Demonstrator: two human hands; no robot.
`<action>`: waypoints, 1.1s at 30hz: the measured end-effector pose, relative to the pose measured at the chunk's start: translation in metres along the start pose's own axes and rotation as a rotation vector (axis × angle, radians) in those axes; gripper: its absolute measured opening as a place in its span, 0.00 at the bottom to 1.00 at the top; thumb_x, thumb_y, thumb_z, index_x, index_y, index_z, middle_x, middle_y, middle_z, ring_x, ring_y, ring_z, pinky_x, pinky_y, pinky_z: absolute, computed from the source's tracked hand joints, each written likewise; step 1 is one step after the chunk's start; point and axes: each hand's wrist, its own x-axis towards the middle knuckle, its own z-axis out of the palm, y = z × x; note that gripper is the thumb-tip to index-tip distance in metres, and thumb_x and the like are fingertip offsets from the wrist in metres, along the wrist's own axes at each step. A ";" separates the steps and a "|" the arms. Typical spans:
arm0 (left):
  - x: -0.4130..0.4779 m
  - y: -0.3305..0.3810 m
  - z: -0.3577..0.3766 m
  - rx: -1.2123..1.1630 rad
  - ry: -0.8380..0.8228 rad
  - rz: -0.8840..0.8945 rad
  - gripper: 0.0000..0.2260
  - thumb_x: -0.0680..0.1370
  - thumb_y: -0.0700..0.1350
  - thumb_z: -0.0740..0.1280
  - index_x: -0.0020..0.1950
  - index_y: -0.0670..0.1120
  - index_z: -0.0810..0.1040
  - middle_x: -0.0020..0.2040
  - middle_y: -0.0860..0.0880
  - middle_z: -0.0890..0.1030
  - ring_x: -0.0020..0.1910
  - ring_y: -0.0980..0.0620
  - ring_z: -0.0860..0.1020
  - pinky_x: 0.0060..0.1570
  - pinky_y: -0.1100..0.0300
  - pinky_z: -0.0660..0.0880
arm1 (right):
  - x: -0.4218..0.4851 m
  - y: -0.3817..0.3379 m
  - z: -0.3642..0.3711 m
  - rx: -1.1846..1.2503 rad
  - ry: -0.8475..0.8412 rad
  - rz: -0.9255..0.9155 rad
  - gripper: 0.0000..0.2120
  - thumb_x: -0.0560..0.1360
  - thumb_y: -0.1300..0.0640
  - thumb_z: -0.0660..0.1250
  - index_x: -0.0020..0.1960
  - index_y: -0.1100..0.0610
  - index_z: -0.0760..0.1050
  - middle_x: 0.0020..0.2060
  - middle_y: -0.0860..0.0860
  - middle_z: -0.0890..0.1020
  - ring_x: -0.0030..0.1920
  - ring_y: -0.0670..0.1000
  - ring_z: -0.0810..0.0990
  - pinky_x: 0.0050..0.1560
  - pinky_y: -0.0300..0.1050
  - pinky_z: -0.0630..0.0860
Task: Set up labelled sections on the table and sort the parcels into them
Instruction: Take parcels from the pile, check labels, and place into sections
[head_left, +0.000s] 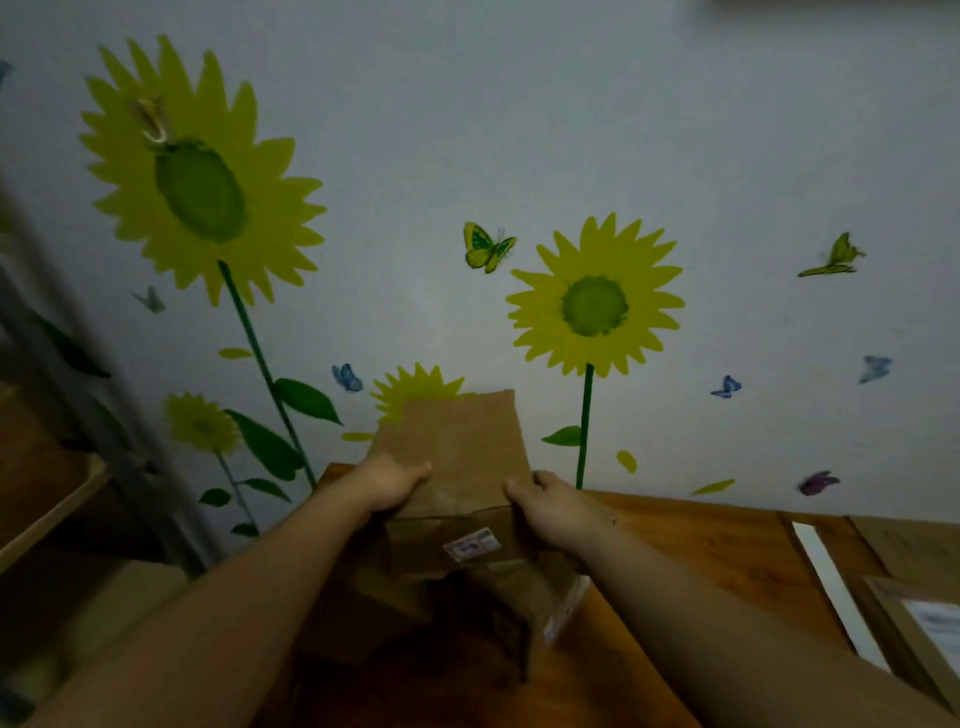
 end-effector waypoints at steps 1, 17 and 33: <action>0.002 -0.002 -0.002 -0.051 -0.015 -0.033 0.28 0.76 0.56 0.66 0.70 0.42 0.69 0.67 0.42 0.74 0.63 0.42 0.74 0.63 0.53 0.70 | 0.004 0.002 0.001 0.043 0.014 0.022 0.30 0.76 0.41 0.61 0.73 0.55 0.64 0.66 0.55 0.74 0.63 0.57 0.74 0.64 0.57 0.72; -0.089 0.055 0.032 -0.717 -0.088 0.268 0.20 0.80 0.61 0.51 0.68 0.54 0.67 0.51 0.51 0.79 0.46 0.54 0.77 0.47 0.54 0.75 | -0.081 0.026 -0.104 0.386 0.173 -0.300 0.16 0.77 0.42 0.62 0.63 0.44 0.67 0.56 0.51 0.76 0.50 0.46 0.77 0.47 0.43 0.75; -0.238 0.125 0.142 -0.769 -0.227 0.276 0.19 0.80 0.60 0.52 0.52 0.49 0.76 0.47 0.45 0.77 0.43 0.49 0.74 0.42 0.57 0.69 | -0.225 0.136 -0.250 0.560 0.031 -0.191 0.12 0.78 0.49 0.58 0.53 0.56 0.74 0.45 0.52 0.79 0.51 0.53 0.76 0.52 0.53 0.72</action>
